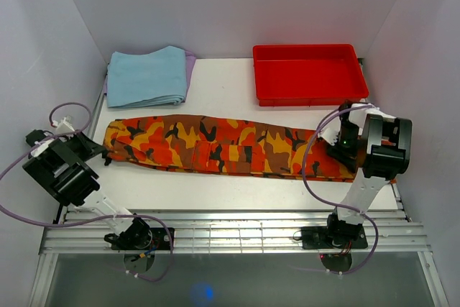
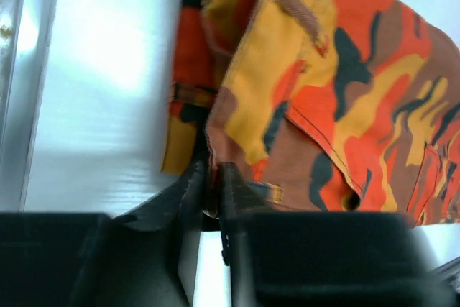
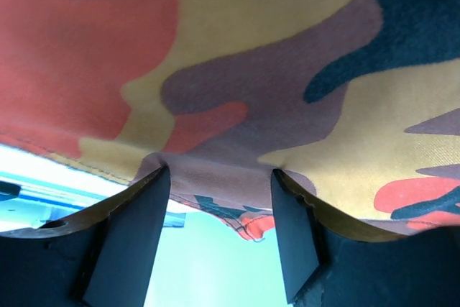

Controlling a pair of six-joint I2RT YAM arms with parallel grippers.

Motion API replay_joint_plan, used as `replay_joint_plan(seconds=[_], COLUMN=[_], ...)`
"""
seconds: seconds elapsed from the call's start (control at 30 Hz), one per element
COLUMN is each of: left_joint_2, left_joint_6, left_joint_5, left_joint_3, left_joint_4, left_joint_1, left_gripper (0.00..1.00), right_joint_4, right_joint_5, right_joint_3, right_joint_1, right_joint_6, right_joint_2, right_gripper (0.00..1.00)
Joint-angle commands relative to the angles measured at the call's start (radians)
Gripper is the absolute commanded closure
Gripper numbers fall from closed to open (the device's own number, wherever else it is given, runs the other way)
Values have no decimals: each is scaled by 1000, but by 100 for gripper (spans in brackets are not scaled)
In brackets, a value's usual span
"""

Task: Fold and stack the trousers
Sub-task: Fold the trousers

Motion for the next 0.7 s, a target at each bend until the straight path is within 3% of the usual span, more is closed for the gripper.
replay_joint_plan(seconds=[0.0, 0.03, 0.1, 0.13, 0.17, 0.2, 0.27, 0.3, 0.33, 0.4, 0.5, 0.57, 0.67], left_joint_2=[-18, -27, -53, -63, -72, -90, -158, -176, -155, -73, -28, -41, -177], left_joint_6=[110, 127, 214, 249, 282, 341, 437, 352, 289, 212, 231, 326, 577], left_joint_5=[-80, -75, -49, -25, -15, 4, 15, -111, -164, -199, -239, -317, -390], left_joint_3=[49, 69, 155, 187, 219, 276, 336, 269, 241, 226, 127, 10, -248], left_joint_4=[-39, -89, -161, -242, -276, -333, -361, -241, -179, -116, -108, -138, -186], left_joint_1=[3, 3, 2, -1, -6, -15, -106, -318, -425, -536, -647, -664, -664], left_gripper=[68, 53, 40, 20, 8, 2, 2, 12, 19, 29, 37, 48, 51], right_joint_4=[-100, -136, -245, -276, -300, -328, -255, -148, -130, -94, 0, 49, 141], right_joint_5=[-225, -264, -395, -446, -494, -593, -739, -778, -787, -805, -842, -859, -907], right_joint_3=[49, 83, 169, 269, 323, 429, 598, 690, 719, 773, 819, 838, 835], right_joint_1=[7, 23, 53, 66, 78, 105, 225, 371, 420, 457, 494, 533, 638], right_joint_6=[-110, -113, -118, -113, -89, -67, 96, 225, 250, 304, 405, 441, 502], right_joint_2=[-41, -52, -78, -86, -92, -92, -55, 36, 72, 141, 203, 227, 255], right_gripper=[35, 34, 30, 30, 29, 27, 26, 29, 30, 33, 34, 33, 33])
